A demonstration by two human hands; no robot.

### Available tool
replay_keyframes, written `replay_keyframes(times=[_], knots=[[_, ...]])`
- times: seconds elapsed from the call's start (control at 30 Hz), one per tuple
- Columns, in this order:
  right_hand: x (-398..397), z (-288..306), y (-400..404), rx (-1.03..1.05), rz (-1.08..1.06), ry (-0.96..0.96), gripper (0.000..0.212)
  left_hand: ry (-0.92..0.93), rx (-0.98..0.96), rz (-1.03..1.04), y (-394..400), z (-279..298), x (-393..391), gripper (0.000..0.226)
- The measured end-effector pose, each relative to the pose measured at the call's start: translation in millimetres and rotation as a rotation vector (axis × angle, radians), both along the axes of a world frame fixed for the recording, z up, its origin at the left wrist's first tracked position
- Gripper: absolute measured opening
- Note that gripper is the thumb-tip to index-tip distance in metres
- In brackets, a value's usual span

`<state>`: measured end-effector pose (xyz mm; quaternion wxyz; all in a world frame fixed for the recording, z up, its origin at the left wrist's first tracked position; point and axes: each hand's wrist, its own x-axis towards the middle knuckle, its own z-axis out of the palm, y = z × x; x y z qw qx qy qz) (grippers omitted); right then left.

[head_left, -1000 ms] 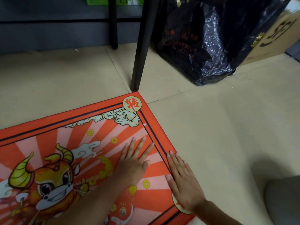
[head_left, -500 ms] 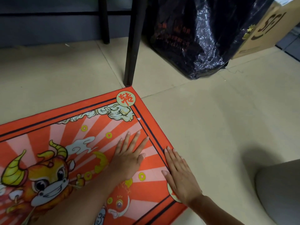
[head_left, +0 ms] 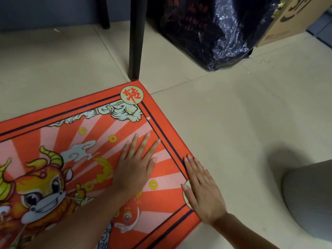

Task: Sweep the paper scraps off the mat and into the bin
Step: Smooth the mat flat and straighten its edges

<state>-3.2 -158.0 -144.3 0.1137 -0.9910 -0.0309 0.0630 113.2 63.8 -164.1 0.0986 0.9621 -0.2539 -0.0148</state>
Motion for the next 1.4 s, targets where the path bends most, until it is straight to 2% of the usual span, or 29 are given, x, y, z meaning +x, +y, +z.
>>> replay_keyframes(times=[0.1,0.2,0.37,0.57,0.83,1.0,1.13,1.27,1.33,1.4], knots=[[3,3,1,0.098,-0.141,-0.036,0.065,0.001,-0.002,-0.004,1,-2,1,0.055],[6,0,2,0.073,-0.193,-0.023,0.065,-0.006,0.005,-0.014,2,-4,1,0.055],[7,-1,1,-0.016,-0.092,0.012,0.063,-0.007,0.005,-0.006,2,-2,0,0.055],[12,5,-16,-0.025,0.173,0.024,0.065,-0.034,0.010,-0.018,2,-2,-1,0.055],[9,5,-17,-0.020,0.153,0.038,0.067,0.003,0.025,-0.058,1,2,1,0.057],[50,1,-13,-0.033,0.193,0.022,0.066,-0.043,-0.013,-0.066,8,7,17,0.053],[106,-2,4,-0.011,0.222,0.016,0.063,-0.161,-0.023,-0.232,25,11,48,0.048],[133,-4,11,0.010,0.259,0.013,0.062,-0.172,-0.013,-0.417,37,15,91,0.042],[132,-4,11,0.011,0.261,0.009,0.062,-0.120,-0.010,-0.299,36,10,103,0.046],[130,-5,10,0.007,0.264,0.004,0.062,-0.058,-0.044,-0.091,32,3,114,0.054]])
